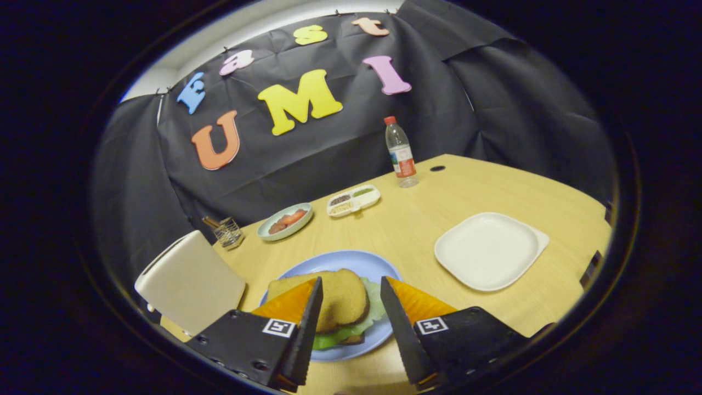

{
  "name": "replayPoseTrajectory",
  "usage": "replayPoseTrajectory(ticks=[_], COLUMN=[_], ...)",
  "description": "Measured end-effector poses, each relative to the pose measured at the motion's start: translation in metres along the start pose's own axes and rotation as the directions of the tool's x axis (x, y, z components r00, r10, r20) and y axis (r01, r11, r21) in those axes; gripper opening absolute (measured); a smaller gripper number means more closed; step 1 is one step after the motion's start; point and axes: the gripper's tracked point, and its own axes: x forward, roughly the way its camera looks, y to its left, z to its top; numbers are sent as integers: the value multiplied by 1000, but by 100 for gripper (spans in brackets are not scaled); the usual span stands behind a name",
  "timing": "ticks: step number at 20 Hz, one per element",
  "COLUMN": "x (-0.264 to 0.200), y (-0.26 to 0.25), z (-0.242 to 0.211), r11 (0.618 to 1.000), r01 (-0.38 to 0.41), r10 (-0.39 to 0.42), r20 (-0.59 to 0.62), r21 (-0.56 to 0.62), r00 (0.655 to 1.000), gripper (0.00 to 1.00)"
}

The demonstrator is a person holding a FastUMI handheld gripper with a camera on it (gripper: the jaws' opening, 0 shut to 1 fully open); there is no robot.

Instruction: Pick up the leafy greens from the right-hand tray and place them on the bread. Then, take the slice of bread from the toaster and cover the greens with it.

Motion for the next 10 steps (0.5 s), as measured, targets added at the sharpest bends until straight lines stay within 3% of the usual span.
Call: replayPoseTrajectory(ticks=[1,2,4,10], x=[-7,-16,-36,-100], y=[2,4,13,45], z=[13,25,50,110], r11=[999,996,987,934], r01=[3,9,14,41], r10=[-1,0,18,101], r20=[47,97,192,371], r21=[-39,-86,-163,-356], r00=[999,995,981,923], gripper=[70,81,94,95])
